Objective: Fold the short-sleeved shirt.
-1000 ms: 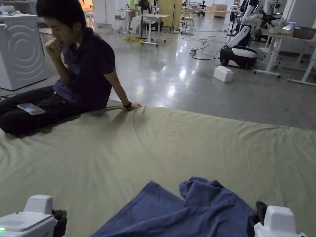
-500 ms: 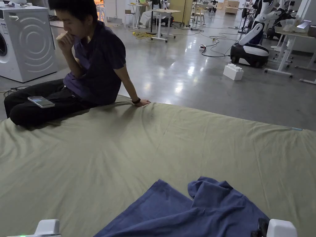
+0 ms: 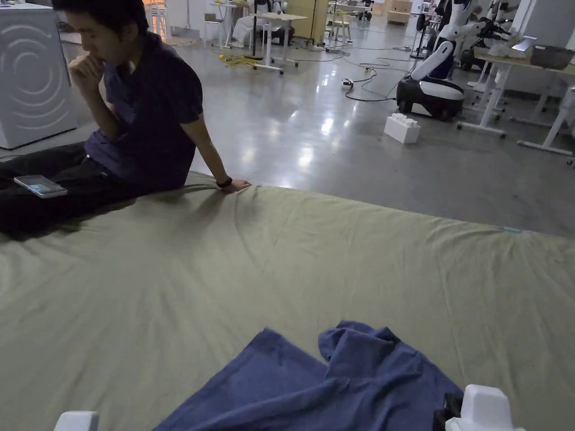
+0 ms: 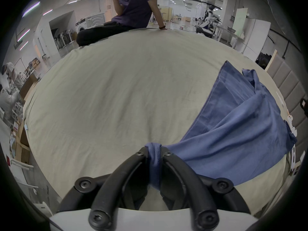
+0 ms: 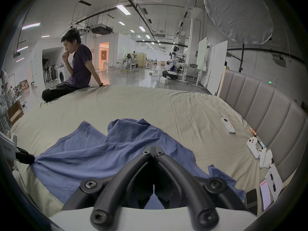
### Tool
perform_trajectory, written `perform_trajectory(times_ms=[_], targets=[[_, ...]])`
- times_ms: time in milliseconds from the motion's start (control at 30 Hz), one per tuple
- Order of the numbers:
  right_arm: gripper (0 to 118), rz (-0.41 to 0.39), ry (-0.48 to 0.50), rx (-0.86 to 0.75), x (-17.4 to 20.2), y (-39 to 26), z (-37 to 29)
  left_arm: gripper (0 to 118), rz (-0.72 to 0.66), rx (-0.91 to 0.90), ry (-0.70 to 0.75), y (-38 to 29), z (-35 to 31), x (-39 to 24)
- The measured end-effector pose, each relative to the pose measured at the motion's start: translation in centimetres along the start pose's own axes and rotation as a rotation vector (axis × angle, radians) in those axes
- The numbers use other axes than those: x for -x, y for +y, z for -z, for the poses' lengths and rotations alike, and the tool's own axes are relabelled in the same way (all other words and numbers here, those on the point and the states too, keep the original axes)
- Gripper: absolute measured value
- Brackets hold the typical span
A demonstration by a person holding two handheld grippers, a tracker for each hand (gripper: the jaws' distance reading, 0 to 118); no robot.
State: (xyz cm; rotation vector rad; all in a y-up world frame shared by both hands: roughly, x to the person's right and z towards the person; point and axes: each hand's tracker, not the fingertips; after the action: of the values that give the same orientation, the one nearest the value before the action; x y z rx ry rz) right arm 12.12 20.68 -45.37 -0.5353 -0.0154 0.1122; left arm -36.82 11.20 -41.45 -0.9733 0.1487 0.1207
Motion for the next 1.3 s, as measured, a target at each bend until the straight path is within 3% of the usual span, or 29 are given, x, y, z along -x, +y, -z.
perform_trajectory(times_ms=[200, 233, 267, 300, 333, 367, 567, 667, 800, 867, 900, 1000, 1033, 1100, 1167, 1300], targets=[[4, -0.038, 0.042, 0.166, -2.6, 2.6, 7.9, 7, -0.047, -0.132, -0.034, 0.2, -3.5, 0.7], [14, -0.046, 0.060, 0.212, -2.8, 2.9, 9.4, 7, -0.055, -0.143, -0.036, 0.3, -4.8, 0.2], [32, -0.054, 0.065, 0.231, -3.1, 3.3, 11.0, 7, -0.061, -0.155, -0.039, 0.4, -5.2, 0.1], [60, -0.088, 0.059, 0.245, -3.5, 3.5, 12.6, 7, -0.064, -0.161, -0.038, 0.4, -5.5, -0.1], [77, -0.120, 0.064, 0.263, -3.6, 3.7, 14.0, 7, -0.066, -0.164, -0.041, 0.4, -5.8, -0.2], [82, -0.147, 0.057, 0.272, -3.5, 4.0, 15.1, 7, -0.067, -0.167, -0.040, 0.5, -6.1, -0.4], [83, -0.142, 0.119, 0.348, -3.6, 4.8, 21.9, 7, -0.069, -0.157, -0.023, 0.0, -6.6, -1.0], [86, -0.185, 0.153, 0.386, -3.0, 4.7, 24.3, 7, -0.054, -0.149, -0.013, -0.1, -6.7, -1.1], [86, -0.204, 0.154, 0.490, -2.1, 3.5, 26.2, 7, -0.032, -0.147, 0.000, 0.2, -6.7, -1.5], [85, -0.133, 0.201, 0.461, -2.1, 3.2, 26.0, 7, -0.030, -0.146, 0.002, 0.4, -6.7, -1.6], [79, -0.124, 0.167, 0.458, -2.1, 3.3, 25.9, 7, -0.034, -0.147, 0.004, 0.7, -6.6, -1.5], [54, -0.117, 0.181, 0.425, -1.8, 3.4, 25.0, 7, -0.036, -0.154, -0.001, 1.1, -6.8, -1.8], [45, -0.159, 0.161, 0.404, -1.6, 3.3, 24.6, 7, -0.031, -0.156, 0.000, 1.3, -7.0, -2.0], [4, -0.222, 0.137, 0.347, -1.0, 3.1, 23.8, 7, -0.028, -0.161, 0.002, 1.5, -7.2, -2.2], [4, -0.258, 0.107, 0.278, -0.9, 3.1, 22.1, 7, -0.043, -0.177, -0.006, 1.6, -7.0, -1.9], [4, -0.210, 0.094, 0.154, -1.8, 4.8, 18.1, 7, -0.050, -0.201, -0.015, 2.1, -7.2, -1.8]])
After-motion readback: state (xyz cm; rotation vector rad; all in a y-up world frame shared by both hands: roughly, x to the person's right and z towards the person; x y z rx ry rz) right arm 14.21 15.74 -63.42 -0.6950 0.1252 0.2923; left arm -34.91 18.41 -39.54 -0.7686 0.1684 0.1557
